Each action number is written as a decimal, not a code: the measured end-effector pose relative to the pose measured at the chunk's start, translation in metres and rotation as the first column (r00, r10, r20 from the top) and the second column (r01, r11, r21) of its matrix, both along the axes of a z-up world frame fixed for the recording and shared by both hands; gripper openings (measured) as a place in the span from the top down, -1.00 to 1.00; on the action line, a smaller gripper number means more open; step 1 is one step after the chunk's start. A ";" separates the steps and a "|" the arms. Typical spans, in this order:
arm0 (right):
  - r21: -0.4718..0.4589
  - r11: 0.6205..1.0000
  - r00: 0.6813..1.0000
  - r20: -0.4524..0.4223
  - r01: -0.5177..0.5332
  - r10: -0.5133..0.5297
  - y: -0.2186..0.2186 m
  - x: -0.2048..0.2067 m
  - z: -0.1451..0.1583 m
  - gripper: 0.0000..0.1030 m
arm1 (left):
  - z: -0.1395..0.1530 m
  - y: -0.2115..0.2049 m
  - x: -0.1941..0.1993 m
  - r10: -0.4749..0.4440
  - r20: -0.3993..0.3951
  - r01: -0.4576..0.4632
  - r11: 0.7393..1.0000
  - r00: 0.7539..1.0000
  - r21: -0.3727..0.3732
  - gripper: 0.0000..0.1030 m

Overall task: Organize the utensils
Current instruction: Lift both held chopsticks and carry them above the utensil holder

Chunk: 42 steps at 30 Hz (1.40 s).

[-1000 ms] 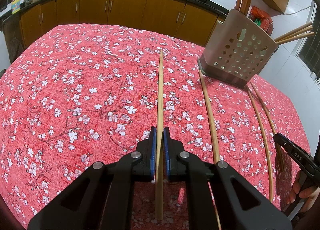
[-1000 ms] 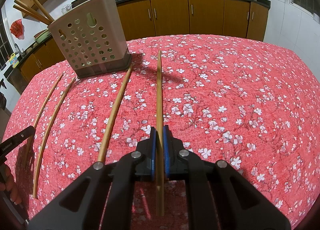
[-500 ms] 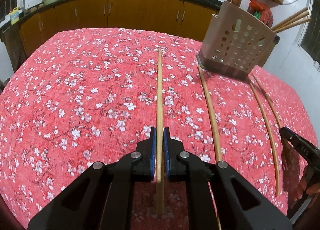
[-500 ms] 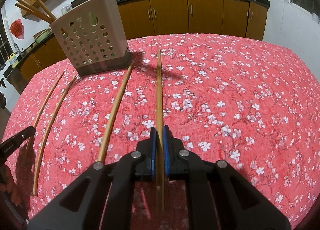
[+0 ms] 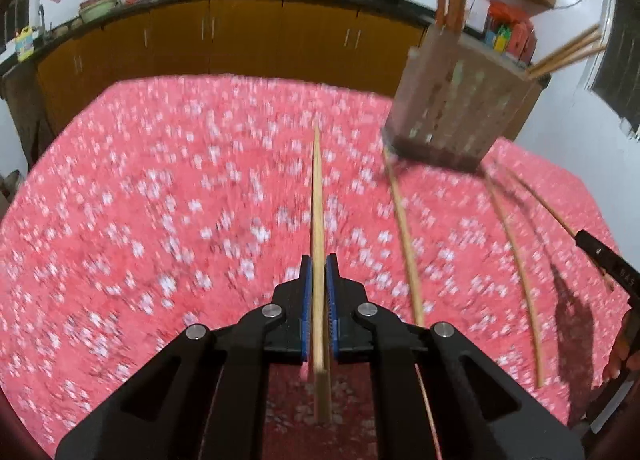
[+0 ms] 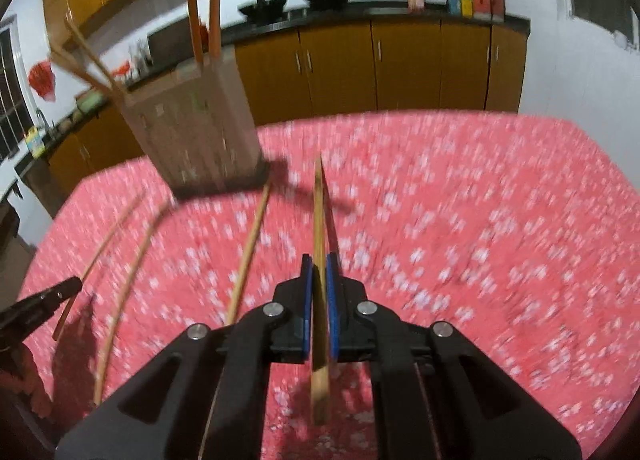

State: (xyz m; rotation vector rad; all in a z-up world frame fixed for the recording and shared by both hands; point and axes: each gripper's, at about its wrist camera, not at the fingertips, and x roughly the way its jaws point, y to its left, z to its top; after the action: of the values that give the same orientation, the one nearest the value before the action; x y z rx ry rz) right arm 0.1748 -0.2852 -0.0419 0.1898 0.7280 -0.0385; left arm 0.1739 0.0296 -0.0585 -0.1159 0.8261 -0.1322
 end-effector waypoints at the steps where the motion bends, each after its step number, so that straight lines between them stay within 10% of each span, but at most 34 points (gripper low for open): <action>1: -0.002 1.000 0.999 0.033 0.006 -0.006 -0.002 -0.003 0.011 0.85 | 0.009 0.000 -0.001 -0.002 0.023 0.003 1.000 1.000 -0.004 0.85; 21: 0.010 1.000 0.938 0.346 -0.029 0.023 -0.006 -0.024 0.121 0.85 | 0.124 0.005 -0.002 0.014 0.307 0.010 0.997 0.951 -0.077 0.86; 36: 0.017 0.995 0.741 0.668 -0.098 0.062 0.038 -0.001 0.228 0.85 | 0.228 -0.052 0.013 0.009 0.599 0.061 0.993 0.801 -0.097 0.86; 42: -0.034 0.997 0.775 0.627 -0.073 0.078 0.051 0.043 0.208 0.85 | 0.226 -0.069 0.045 0.061 0.621 0.015 0.993 0.781 -0.116 0.86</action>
State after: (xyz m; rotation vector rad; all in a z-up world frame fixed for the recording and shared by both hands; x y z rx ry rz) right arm 0.2176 -0.2341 0.1663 0.1512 0.0575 0.0979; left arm 0.2188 -0.0392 0.1673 -0.1787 0.1439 -0.1821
